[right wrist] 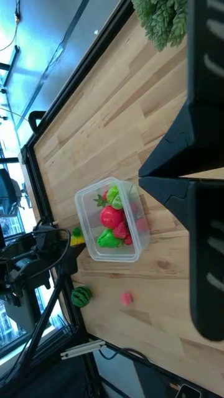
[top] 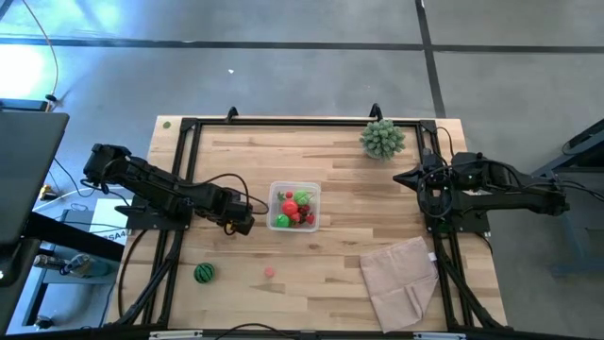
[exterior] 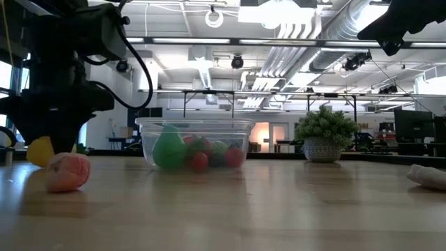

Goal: Pick and placing Produce into tupperware
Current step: Put the yellow pineapple into the transparent bin

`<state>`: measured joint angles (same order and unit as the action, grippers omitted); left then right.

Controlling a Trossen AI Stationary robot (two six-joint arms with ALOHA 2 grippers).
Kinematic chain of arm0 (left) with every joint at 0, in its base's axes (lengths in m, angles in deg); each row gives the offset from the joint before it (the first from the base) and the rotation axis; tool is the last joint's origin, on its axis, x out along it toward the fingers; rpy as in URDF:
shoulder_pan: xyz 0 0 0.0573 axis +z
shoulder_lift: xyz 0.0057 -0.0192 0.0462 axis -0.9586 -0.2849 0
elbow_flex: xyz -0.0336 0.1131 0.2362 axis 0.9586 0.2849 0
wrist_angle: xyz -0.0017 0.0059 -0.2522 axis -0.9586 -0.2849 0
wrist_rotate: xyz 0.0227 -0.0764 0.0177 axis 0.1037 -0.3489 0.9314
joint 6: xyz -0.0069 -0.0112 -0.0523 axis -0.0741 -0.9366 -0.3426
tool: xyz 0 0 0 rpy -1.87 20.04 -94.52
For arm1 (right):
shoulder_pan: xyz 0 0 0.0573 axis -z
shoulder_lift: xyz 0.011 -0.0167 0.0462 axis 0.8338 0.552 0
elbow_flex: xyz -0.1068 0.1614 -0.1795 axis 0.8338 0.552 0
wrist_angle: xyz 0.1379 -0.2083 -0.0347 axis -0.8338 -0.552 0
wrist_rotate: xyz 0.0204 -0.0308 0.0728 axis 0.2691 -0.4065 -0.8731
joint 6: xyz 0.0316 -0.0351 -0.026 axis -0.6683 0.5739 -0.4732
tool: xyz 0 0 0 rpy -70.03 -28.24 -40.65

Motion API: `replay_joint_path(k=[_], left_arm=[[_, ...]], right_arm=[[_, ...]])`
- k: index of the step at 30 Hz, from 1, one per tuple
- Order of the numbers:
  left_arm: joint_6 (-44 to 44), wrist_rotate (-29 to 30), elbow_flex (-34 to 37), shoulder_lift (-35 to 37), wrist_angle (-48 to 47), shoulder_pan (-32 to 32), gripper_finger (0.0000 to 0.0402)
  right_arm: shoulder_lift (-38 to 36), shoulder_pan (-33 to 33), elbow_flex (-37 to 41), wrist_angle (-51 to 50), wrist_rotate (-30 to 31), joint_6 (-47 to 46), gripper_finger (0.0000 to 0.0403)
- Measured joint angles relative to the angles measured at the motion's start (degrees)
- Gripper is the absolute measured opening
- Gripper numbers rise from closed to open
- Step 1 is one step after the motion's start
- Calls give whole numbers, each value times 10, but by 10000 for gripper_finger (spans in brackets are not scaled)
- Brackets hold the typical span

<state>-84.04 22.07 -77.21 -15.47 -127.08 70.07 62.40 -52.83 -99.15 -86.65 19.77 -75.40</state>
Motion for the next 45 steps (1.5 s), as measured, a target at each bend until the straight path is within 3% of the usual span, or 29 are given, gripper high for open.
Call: replay_joint_path(k=[7,13,20,26,34,45], left_arm=[[-3,9,-11,-1,-5,0,216],[9,60,-48,13,-26,0,216],[67,180,-127,64,-69,0,216],[192,291,-229,84,-63,2,216],[356,246,-351,36,-62,57,216],[409,113,-377,-129,-36,110,216]], right_arm=[[0,0,0,0,0,0,0],[0,0,0,0,0,0,0],[0,0,0,0,0,0,0],[0,0,0,0,0,0,0],[0,0,0,0,0,0,0],[0,0,0,0,0,0,0]])
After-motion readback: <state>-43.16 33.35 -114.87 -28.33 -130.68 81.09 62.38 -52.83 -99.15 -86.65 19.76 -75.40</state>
